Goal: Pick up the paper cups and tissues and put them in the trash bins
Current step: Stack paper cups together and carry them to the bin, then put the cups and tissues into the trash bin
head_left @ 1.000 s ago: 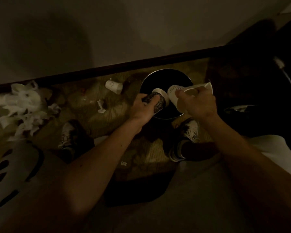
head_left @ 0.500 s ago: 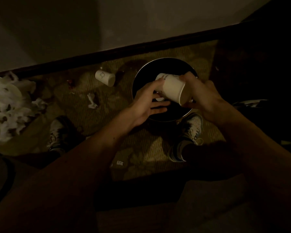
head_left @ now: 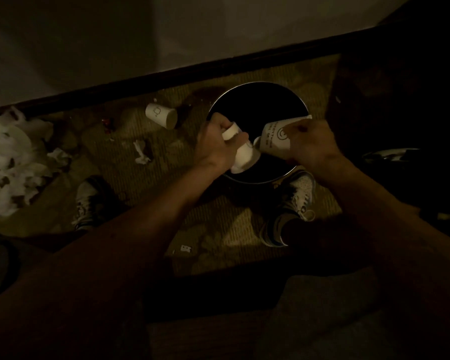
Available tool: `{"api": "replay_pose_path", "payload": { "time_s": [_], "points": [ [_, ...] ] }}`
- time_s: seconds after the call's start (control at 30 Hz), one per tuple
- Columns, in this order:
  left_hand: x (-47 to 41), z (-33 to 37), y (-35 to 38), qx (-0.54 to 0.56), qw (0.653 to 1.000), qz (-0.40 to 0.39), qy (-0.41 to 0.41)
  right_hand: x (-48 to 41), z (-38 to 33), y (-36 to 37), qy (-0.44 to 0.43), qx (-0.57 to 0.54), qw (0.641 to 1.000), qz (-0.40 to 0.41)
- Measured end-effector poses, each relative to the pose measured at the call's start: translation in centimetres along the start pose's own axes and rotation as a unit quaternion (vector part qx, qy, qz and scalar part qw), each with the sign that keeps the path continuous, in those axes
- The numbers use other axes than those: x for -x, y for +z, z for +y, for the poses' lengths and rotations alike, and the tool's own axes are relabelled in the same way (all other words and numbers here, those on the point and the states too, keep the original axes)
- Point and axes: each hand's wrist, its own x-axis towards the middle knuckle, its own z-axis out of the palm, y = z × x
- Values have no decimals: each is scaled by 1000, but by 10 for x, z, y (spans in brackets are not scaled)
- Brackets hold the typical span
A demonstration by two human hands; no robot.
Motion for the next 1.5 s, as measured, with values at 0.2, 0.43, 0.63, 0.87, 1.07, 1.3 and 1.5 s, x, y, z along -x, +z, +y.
{"api": "replay_pose_path", "payload": {
  "time_s": [0.2,0.43,0.63,0.87,1.07,1.3,1.5],
  "points": [
    [-7,-23,-5,-136,986,-64,76,4,4,15,12,29,990,-140],
    [16,-16,-78,-101,985,-72,119,34,-22,30,-62,171,973,-141],
    [66,-22,-191,-76,991,-30,103,117,-64,63,-182,171,957,-148],
    [164,-37,-309,-15,987,66,143,224,-115,118,-277,222,919,-173],
    [229,-43,-334,-9,982,146,120,280,-133,117,-370,213,887,-179],
    [230,-12,-337,-64,979,172,95,257,-134,80,-412,212,868,-176],
    [178,-30,-307,-48,986,155,24,187,-128,84,-352,231,889,-179]
  ]
}}
